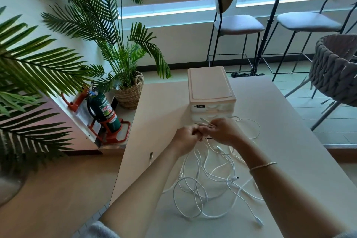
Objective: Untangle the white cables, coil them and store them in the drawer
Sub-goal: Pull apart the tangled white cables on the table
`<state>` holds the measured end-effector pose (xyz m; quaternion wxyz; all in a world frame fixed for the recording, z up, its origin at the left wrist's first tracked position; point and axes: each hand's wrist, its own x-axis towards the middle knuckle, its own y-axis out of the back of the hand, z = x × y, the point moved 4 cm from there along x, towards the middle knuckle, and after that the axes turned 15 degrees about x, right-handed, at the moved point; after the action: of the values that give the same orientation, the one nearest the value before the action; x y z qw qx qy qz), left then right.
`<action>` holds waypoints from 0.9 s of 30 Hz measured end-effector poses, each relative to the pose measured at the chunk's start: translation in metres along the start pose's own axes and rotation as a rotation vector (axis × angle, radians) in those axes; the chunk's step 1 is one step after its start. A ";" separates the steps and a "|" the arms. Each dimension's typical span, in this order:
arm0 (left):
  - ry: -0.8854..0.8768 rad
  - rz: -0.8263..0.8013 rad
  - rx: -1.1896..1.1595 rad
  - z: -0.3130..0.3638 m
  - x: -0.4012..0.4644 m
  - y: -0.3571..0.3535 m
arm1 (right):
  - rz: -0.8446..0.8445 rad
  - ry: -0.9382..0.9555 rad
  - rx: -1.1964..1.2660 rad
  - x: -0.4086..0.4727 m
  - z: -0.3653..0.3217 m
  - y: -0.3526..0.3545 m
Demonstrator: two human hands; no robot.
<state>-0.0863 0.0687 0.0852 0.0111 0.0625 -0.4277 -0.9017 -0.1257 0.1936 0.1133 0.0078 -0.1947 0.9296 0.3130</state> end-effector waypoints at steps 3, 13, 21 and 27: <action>0.041 -0.054 0.054 -0.015 -0.005 -0.006 | 0.080 0.001 -0.008 0.001 0.003 0.019; 0.265 -0.086 0.190 -0.094 -0.025 -0.026 | 0.680 -0.072 0.213 0.003 0.032 0.090; 0.320 0.090 0.153 -0.101 -0.017 -0.010 | 0.770 -0.153 0.247 0.004 0.049 0.090; 0.194 0.093 0.094 -0.060 -0.012 -0.008 | 0.638 -0.077 0.201 0.006 0.040 0.059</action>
<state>-0.0670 0.0281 0.0429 0.0914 0.1298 -0.4690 -0.8688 -0.1574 0.2576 0.1140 -0.0363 0.1196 0.9689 0.2135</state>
